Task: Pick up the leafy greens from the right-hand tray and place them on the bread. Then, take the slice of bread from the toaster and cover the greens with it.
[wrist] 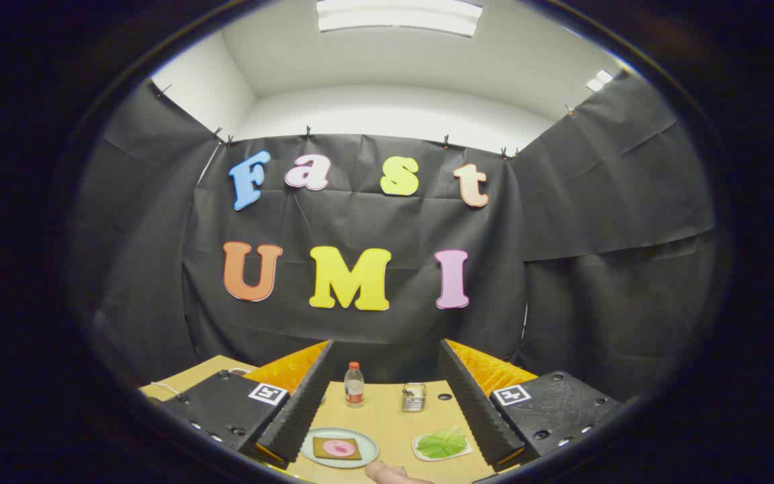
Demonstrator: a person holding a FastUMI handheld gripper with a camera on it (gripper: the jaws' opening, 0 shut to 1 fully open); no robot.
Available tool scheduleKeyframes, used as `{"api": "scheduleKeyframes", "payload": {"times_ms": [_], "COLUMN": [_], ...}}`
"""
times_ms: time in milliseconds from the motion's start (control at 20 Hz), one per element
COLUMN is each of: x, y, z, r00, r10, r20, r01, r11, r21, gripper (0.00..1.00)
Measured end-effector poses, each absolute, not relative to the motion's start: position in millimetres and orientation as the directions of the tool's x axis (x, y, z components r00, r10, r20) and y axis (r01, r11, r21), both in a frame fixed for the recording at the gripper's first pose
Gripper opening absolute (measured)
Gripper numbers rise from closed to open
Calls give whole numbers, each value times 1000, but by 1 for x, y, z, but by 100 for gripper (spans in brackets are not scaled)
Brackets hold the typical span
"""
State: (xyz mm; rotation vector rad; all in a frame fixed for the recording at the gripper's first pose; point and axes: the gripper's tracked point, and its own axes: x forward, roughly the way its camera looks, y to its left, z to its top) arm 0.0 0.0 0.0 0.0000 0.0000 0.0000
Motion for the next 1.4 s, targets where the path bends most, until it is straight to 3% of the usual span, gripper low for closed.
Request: {"api": "scheduleKeyframes", "payload": {"times_ms": [300, 750, 1400], "x": [9, 43, 105], "y": [-31, -95, -185], "z": [-1, -48, -221], "r00": [1000, 989, 910], "r10": [-27, -81, -48], "r20": [0, -123, -412], "r01": [27, 75, 46], "r11": [999, 996, 999], "r21": [22, -53, -15], "gripper": [95, 95, 95]}}
